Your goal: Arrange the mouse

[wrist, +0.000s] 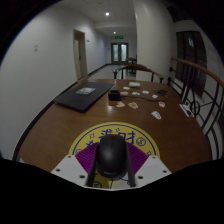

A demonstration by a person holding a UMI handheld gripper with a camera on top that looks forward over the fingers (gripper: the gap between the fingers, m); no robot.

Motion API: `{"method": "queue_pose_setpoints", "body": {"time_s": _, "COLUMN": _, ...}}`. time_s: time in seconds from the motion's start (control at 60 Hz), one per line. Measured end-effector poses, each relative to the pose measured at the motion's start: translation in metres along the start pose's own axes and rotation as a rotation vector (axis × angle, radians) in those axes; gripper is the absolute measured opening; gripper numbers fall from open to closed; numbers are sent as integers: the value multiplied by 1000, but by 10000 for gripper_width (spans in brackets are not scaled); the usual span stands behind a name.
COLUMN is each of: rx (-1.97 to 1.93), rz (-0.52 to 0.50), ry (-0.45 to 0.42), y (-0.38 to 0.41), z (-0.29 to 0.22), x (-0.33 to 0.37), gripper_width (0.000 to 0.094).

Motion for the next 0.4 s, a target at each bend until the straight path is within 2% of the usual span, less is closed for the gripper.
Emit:
{"method": "queue_pose_setpoints", "body": {"time_s": 0.05, "rx": 15, "rz": -31, "ry": 6, "y": -1, "z": 0, "x": 2, "gripper_width": 526}}
{"method": "queue_pose_setpoints", "body": {"time_s": 0.117, "rx": 67, "rz": -95, "ry": 23, "y": -3, "z": 2, "x": 11, "gripper_width": 712}}
{"method": "queue_pose_setpoints", "body": {"time_s": 0.167, "rx": 102, "rz": -132, "ry": 4, "y": -7, "z": 4, "x": 23, "gripper_width": 873}}
{"method": "queue_pose_setpoints", "body": {"time_s": 0.2, "rx": 123, "rz": -146, "ry": -11, "y": -13, "z": 5, "x": 34, "gripper_width": 840}}
{"method": "queue_pose_setpoints", "body": {"time_s": 0.4, "rx": 168, "rz": -203, "ry": -69, "y": -66, "z": 31, "x": 110, "gripper_width": 852}}
Point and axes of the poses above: the point between the fingertips, and its own axes, seen from behind it with the camera up: y to the left, z down, x backward, against the way the camera looks, the point moved 10 cm from there along x, backward, against the way the camera looks, and after that the axes turned 15 degrees about x, right-handed, at the moved point
